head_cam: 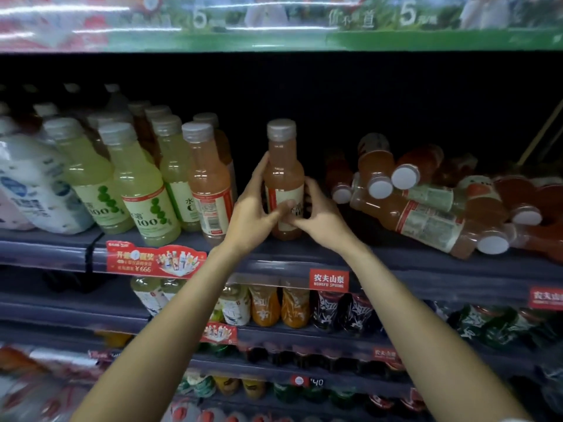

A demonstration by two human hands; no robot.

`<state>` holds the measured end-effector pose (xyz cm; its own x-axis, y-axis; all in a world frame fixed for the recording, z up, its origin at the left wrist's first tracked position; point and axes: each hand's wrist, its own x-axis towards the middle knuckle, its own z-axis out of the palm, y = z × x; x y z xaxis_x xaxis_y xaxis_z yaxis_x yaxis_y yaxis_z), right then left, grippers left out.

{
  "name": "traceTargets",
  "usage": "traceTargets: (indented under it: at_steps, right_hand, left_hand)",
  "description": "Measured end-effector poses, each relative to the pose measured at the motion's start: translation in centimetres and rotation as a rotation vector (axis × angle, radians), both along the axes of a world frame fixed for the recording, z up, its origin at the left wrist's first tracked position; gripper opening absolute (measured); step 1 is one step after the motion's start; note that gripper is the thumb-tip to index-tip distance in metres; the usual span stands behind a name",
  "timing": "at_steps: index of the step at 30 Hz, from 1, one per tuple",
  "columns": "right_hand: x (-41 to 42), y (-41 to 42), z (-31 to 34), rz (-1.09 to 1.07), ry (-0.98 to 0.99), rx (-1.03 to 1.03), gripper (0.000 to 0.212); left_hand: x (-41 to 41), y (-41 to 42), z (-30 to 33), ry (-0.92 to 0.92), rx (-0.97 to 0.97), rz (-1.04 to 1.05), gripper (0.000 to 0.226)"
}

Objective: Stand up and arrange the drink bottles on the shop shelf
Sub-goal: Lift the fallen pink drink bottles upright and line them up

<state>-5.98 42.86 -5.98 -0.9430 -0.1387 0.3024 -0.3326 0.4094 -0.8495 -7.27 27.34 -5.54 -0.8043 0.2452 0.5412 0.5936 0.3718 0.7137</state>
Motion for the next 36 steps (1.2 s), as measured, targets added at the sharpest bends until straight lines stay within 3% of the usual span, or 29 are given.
traceTargets:
  at_steps: [4, 8, 11, 14, 18, 22, 25, 29, 32, 34, 36]
  right_hand:
    - [-1.3, -1.3, 0.4, -0.037, -0.028, 0.075, 0.078]
    - [-3.0, -3.1, 0.1, -0.188, 0.042, 0.164, 0.086]
    - [-3.8, -5.0, 0.1, -0.294, 0.058, 0.271, 0.093]
    - [-4.1, -6.8, 0.1, -0.28, 0.024, 0.283, 0.093]
    - [-4.5, -7.2, 0.1, -0.182, -0.002, 0.339, 0.082]
    - [-3.8, -4.4, 1.1, -0.076, 0.1, 0.578, 0.069]
    - [-2.9, -1.4, 1.2, -0.167, 0.254, 0.825, 0.048]
    - [-2.3, 2.2, 1.4, -0.326, 0.309, 1.141, 0.036]
    - [-1.4, 4.6, 1.7, -0.393, 0.552, 1.157, 0.022]
    - [-0.3, 6.4, 2.0, -0.468, 0.669, 1.097, 0.012]
    - [0.9, 8.3, 2.7, -0.539, 0.696, 1.064, 0.015]
  left_hand:
    - [0.6, -0.1, -0.3, 0.09, -0.149, 0.271, 0.077]
    - [2.7, -1.5, -1.4, 0.346, -0.065, 0.485, 0.051]
    - [3.4, -3.4, -2.0, 0.439, -0.075, 0.654, 0.055]
    - [2.7, -5.1, -2.0, 0.367, -0.059, 0.745, 0.066]
    - [1.9, -6.4, -1.9, 0.218, -0.065, 0.689, 0.085]
    - [1.8, -6.6, -2.1, 0.185, -0.009, 0.657, 0.086]
    - [2.0, -5.8, -2.3, 0.169, 0.069, 0.658, 0.084]
    - [2.8, -4.1, -2.8, 0.23, 0.139, 0.772, 0.073]
    - [4.4, -2.3, -3.1, 0.375, 0.133, 0.72, 0.055]
    - [4.6, -1.0, -2.5, 0.459, 0.05, 0.571, 0.044]
    - [3.9, 0.5, -1.4, 0.496, -0.072, 0.397, 0.036]
